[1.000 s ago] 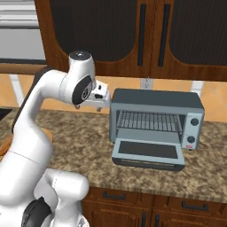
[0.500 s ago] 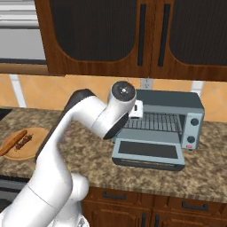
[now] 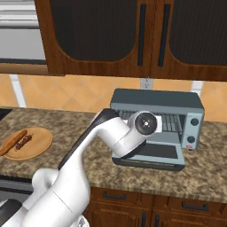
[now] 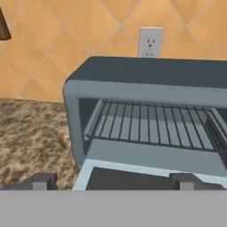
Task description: Pick up the kebab skewer and baguette bread, and place them inside the toaster oven. Close the toaster oven door and start by setting the timer.
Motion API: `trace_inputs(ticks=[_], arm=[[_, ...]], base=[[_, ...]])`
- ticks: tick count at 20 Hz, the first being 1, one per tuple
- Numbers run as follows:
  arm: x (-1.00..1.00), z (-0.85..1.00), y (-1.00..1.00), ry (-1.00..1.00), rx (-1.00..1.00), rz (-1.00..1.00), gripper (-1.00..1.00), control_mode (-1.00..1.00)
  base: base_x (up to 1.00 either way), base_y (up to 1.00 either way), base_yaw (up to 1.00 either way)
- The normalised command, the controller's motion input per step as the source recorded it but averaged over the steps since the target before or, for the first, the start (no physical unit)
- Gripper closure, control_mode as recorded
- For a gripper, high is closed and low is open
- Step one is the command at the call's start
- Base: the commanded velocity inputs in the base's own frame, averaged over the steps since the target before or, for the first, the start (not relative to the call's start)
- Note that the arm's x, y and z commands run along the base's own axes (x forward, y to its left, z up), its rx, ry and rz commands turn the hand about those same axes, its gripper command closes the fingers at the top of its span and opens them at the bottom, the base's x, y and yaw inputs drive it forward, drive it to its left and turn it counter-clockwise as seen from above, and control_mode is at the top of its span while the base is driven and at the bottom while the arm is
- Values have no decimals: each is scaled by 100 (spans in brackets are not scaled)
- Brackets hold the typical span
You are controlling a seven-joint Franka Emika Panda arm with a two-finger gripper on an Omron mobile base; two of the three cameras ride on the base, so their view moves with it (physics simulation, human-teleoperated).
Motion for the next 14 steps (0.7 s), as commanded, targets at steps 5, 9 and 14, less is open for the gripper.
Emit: trace_inputs(ticks=[5, 9, 14], arm=[[7, -55, -54, -10, 1, -1, -100, -100], [23, -44, -19, -11, 1, -1, -100, -100], [66, -3, -20, -3, 5, 0, -100, -100]], base=[[0, 0, 0], [0, 0, 0], [0, 0, 0]])
